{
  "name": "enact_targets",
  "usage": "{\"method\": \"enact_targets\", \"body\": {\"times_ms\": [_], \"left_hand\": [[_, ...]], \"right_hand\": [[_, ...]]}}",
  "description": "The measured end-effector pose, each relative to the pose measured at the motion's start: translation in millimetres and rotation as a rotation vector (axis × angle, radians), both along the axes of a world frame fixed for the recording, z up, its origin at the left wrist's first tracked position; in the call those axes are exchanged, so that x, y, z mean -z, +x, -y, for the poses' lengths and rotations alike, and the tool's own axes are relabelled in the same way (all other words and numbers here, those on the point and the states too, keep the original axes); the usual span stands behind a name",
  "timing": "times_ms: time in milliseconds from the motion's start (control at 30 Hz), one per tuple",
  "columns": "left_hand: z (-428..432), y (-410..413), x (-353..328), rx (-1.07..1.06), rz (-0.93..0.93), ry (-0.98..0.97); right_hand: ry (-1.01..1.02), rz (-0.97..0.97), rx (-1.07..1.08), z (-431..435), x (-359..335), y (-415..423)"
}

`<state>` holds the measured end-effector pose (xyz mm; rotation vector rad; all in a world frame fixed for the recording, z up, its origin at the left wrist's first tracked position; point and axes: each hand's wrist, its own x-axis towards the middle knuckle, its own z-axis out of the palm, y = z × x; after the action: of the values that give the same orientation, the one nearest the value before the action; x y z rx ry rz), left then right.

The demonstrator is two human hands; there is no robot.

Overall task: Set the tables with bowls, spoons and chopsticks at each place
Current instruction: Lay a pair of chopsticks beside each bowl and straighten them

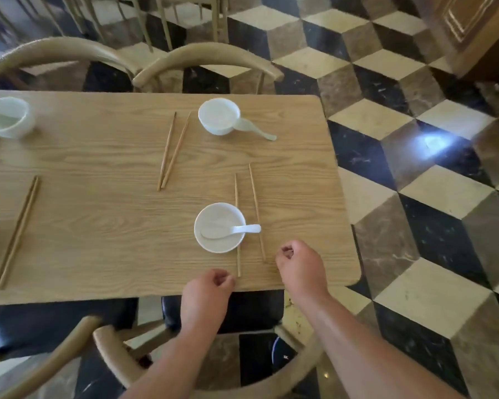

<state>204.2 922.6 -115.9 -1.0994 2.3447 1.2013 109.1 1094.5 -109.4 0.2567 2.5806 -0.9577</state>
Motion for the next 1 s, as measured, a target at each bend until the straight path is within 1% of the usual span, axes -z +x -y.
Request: {"method": "enact_targets", "body": {"times_ms": [100, 267, 400, 500, 667, 800, 900, 1000], "left_hand": [[-17, -15, 6, -0.06, 0.001, -0.032], [-22, -30, 10, -0.079, 0.013, -0.098], [-21, -36, 14, -0.067, 0.015, -0.091], [-18, -38, 15, -0.04, 0.019, -0.065], [-10, -38, 16, -0.01, 0.003, 0.0], [-9, -38, 17, 0.015, -0.007, -0.004], [-9, -39, 17, 0.038, -0.01, -0.008], [-8, -37, 19, 0.034, -0.011, 0.006]], "right_hand": [[0.025, 0.0, -0.114, 3, 12, -28], [0.051, 0.056, -0.185, 28, 21, -42], [0.068, 0.075, -0.198, 33, 23, -35], [0.034, 0.156, -0.217, 38, 25, -25], [-0.011, 0.22, -0.199, 40, 27, -26], [-0.008, 0.21, -0.257, 47, 27, -17], [-0.003, 0.218, -0.249, 46, 31, -17], [-0.041, 0.258, -0.232, 45, 32, -17]]}}
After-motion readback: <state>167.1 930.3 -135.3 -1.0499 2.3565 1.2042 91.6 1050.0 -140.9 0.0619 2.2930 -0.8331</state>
